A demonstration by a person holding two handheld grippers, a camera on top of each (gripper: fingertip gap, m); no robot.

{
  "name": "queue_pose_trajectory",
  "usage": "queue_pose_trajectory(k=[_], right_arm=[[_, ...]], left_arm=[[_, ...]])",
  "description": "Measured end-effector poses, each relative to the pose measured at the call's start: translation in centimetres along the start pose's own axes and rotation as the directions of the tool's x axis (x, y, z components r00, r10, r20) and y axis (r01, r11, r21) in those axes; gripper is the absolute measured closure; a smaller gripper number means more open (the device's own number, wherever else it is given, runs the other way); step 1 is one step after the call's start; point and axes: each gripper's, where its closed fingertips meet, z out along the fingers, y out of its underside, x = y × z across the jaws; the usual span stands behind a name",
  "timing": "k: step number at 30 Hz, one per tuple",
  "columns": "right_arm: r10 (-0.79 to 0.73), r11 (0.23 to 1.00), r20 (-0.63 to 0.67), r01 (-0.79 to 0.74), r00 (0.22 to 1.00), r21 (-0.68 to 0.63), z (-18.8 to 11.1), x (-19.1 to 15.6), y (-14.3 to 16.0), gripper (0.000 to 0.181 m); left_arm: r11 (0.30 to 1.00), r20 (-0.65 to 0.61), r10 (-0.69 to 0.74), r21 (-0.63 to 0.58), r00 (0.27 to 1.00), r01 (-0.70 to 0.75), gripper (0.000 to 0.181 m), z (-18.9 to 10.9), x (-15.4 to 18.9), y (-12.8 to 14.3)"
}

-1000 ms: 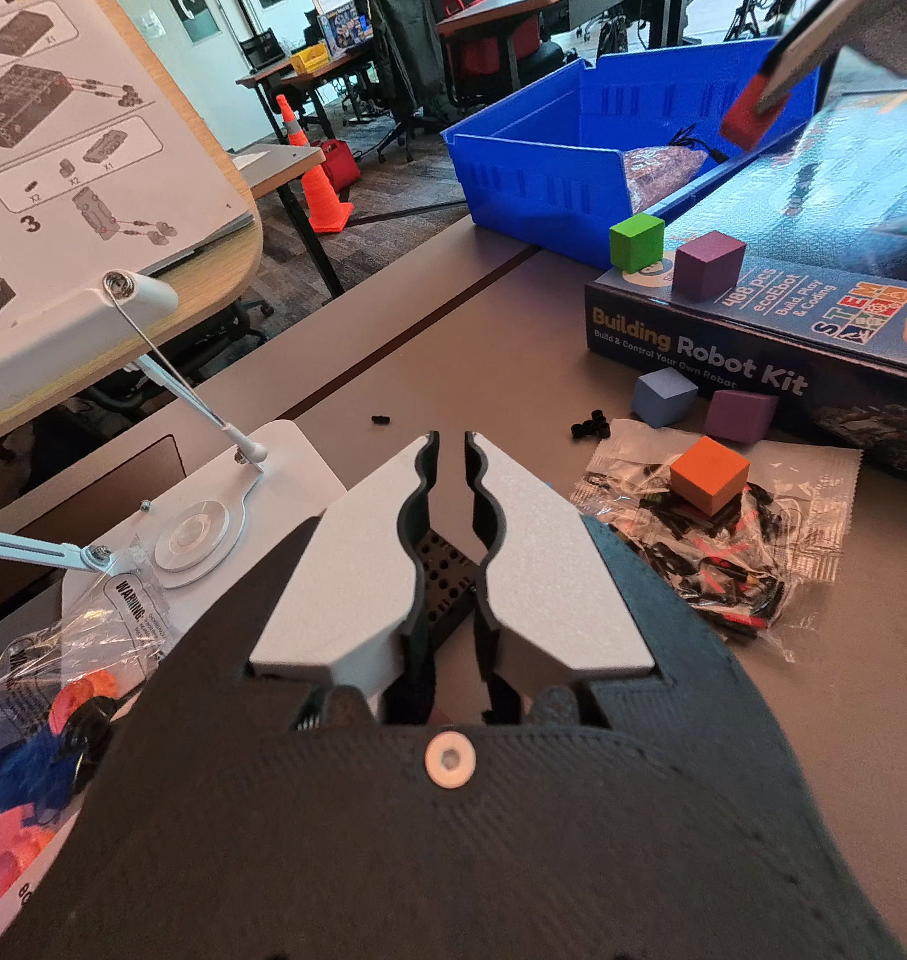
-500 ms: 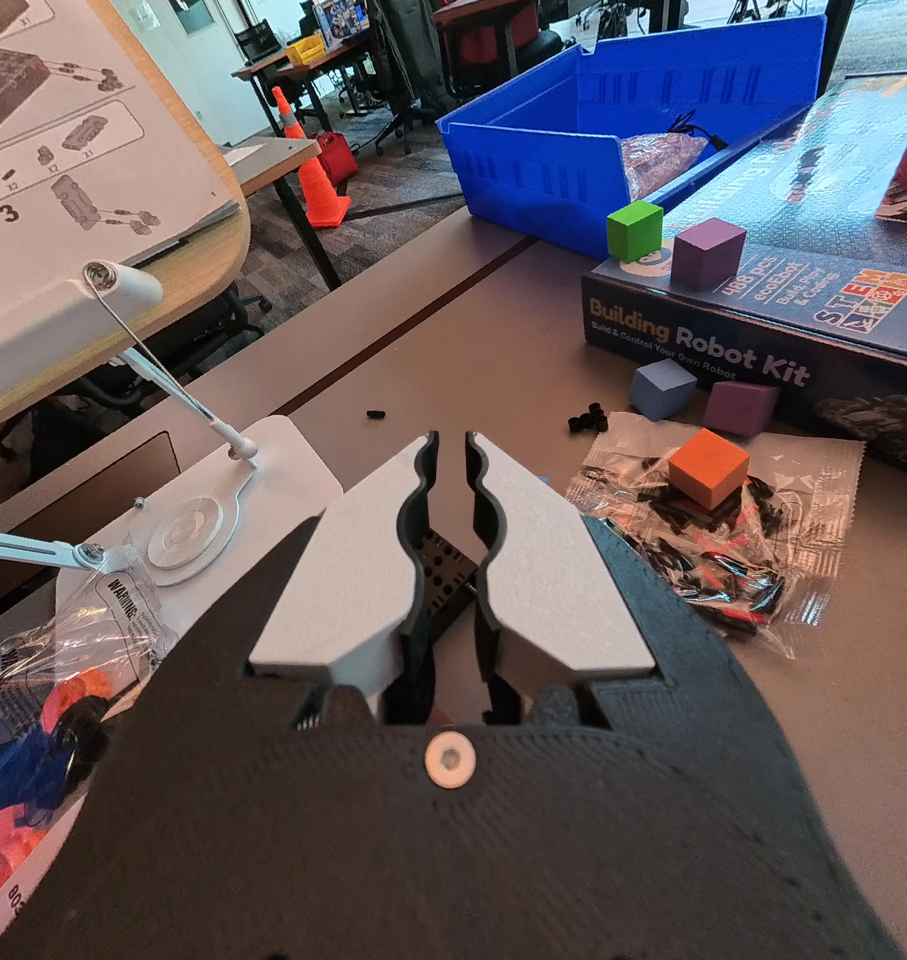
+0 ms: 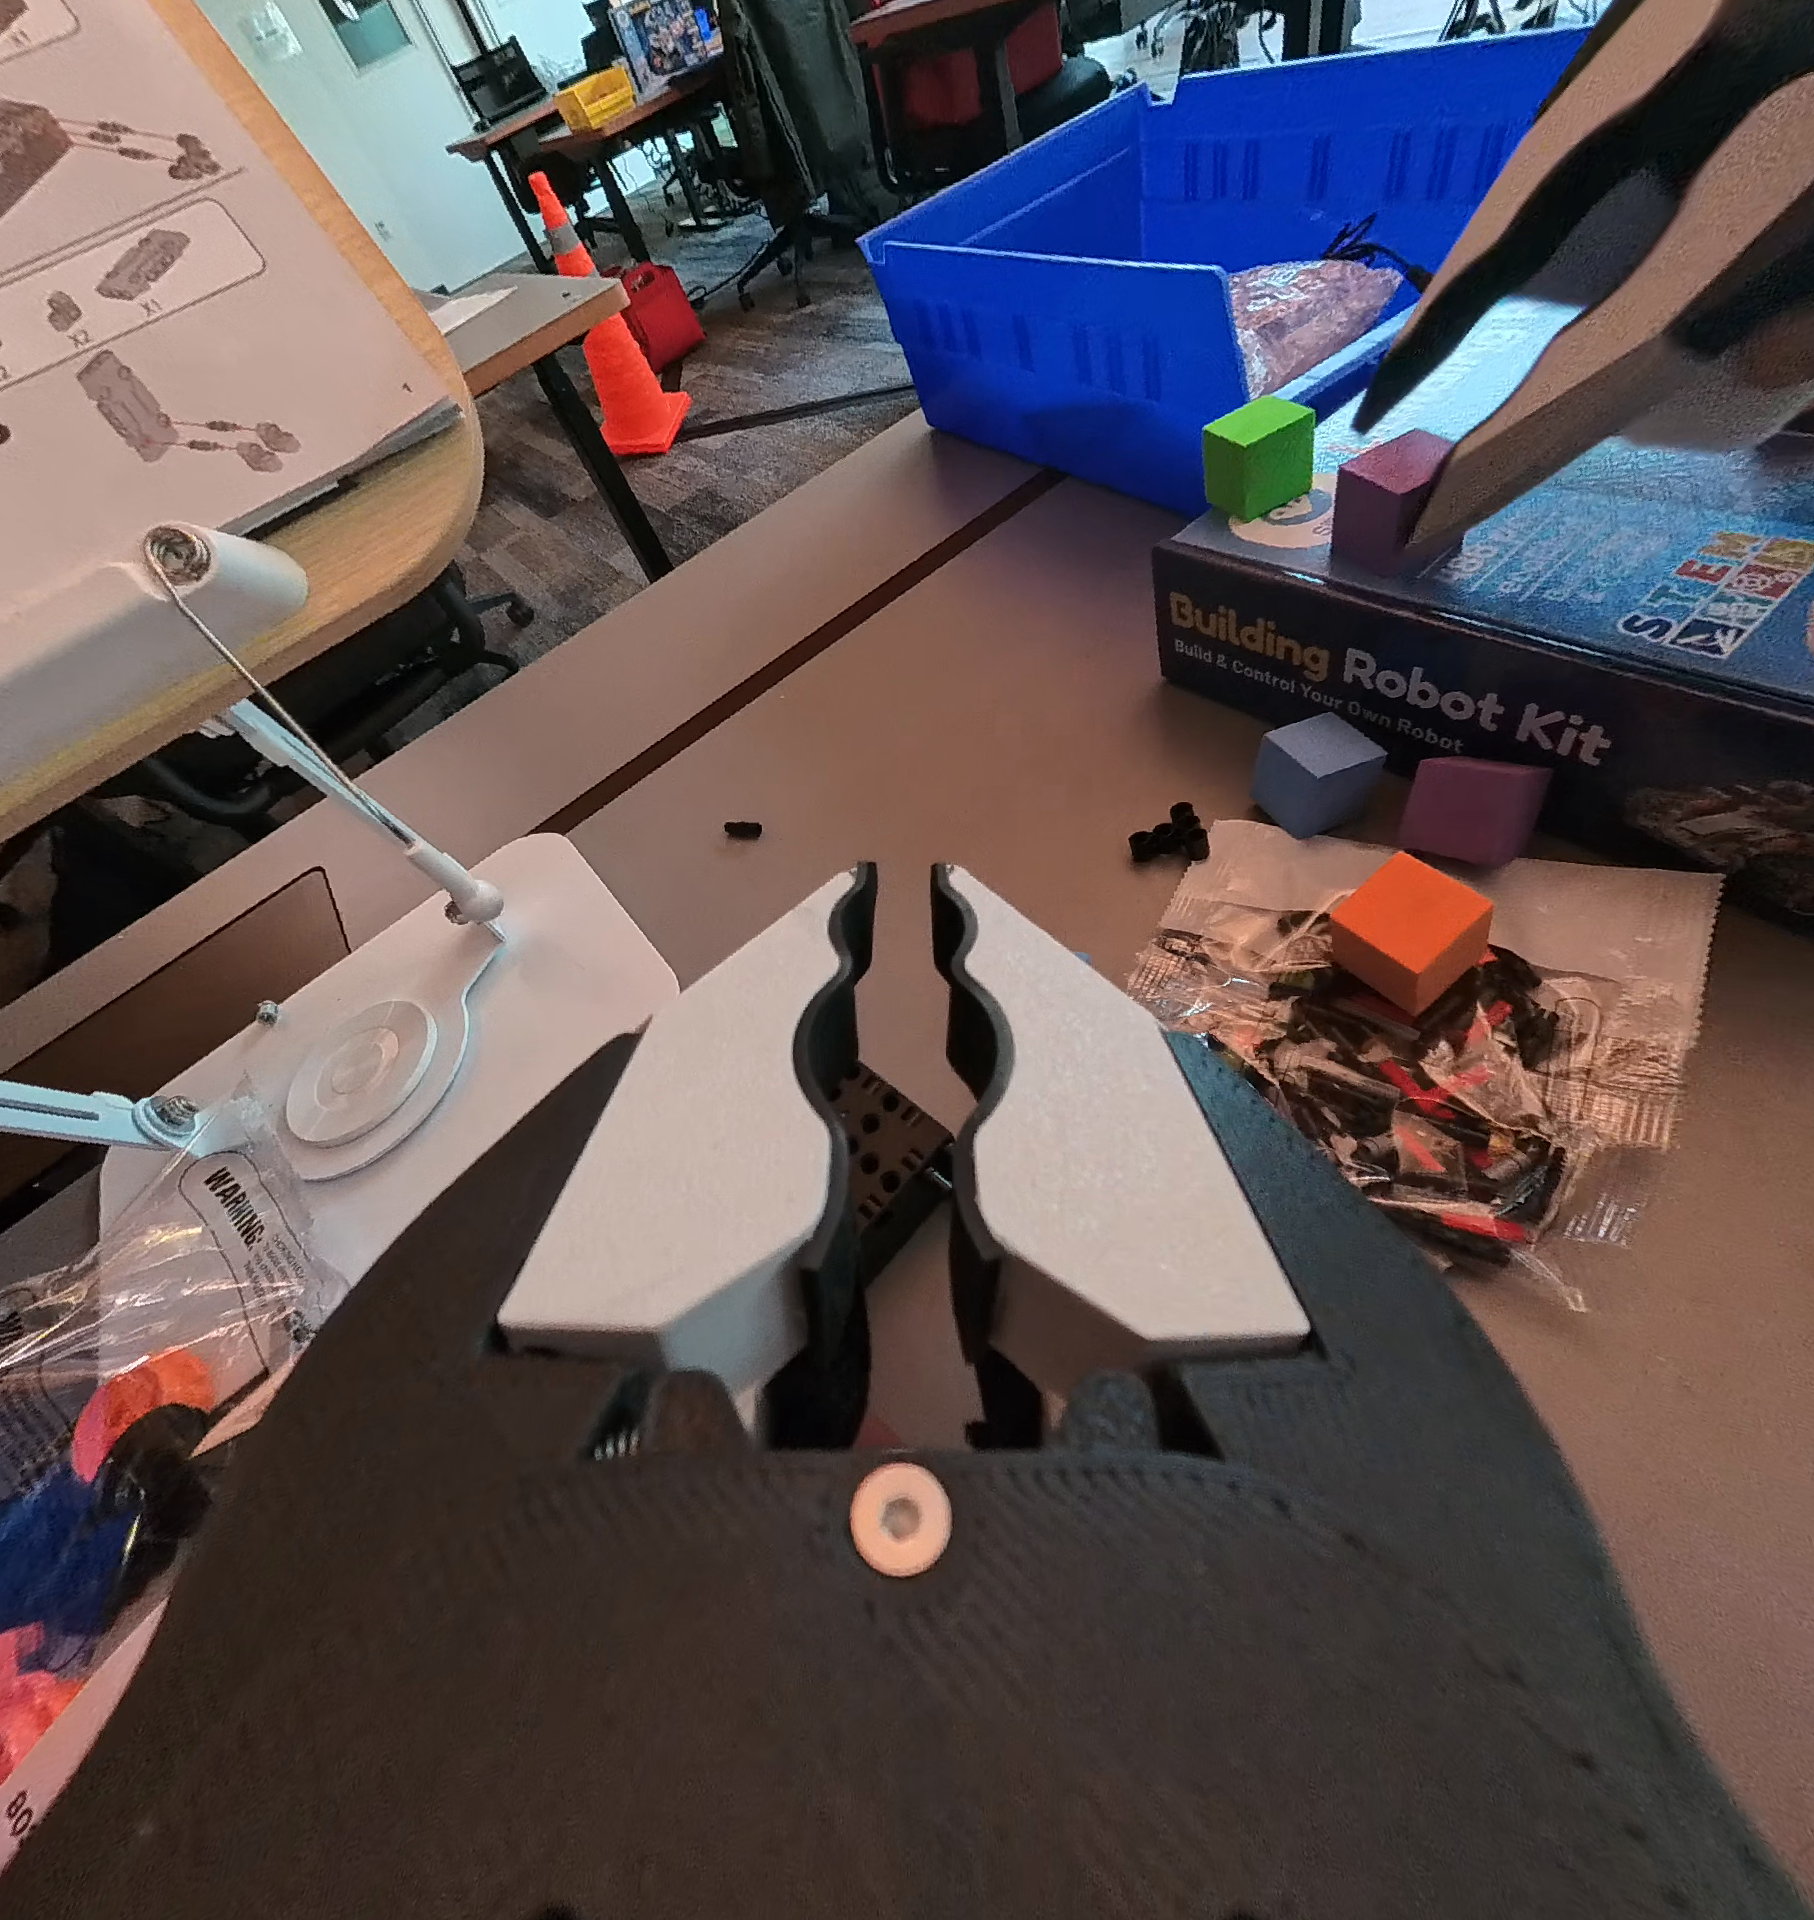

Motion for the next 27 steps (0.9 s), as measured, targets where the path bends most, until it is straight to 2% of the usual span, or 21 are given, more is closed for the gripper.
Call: queue_pose_trajectory(k=[2,4,8,11,13,17,27], right_arm=[[-0.016,0.999,0.032,0.017,0.999,-0.043,1.2,-0.1,0.3,0.152],[-0.008,1.0,0.038,0.009,0.999,-0.03,0.8,0.0,0.0,0.152],[0.054,0.998,-0.026,-0.053,0.998,0.021,-3.8,1.9,1.0,0.152],[0.131,0.991,-0.094,-0.131,0.987,0.017,-7.8,4.0,4.0,0.152],[0.17,0.985,-0.111,-0.172,0.979,-0.005,-9.2,4.7,6.1,0.152],[0.182,0.981,-0.095,-0.187,0.979,-0.049,-9.6,4.6,8.6,0.152],[0.179,0.98,-0.087,-0.186,0.98,-0.074,-8.4,4.4,9.1,0.152]], left_arm=[[1.0,-0.001,-0.001,0.004,1.0,0.001,0.172,-0.1,0.0,-0.1],[1.0,-0.003,0.002,0.007,1.0,-0.002,0.172,-0.1,0.0,-0.2],[1.0,-0.007,0.002,0.017,1.0,-0.002,0.172,-0.2,0.2,-0.5],[1.0,-0.011,-0.001,0.023,1.0,0.002,0.172,-0.2,0.4,-0.7],[1.0,-0.015,0.001,0.019,1.0,-0.001,0.172,-0.1,0.6,-0.6],[1.0,-0.014,0.013,0.012,1.0,-0.012,0.172,0.1,0.8,-0.5],[1.0,-0.014,0.004,-0.01,1.0,-0.004,0.172,0.6,0.6,0.2]])
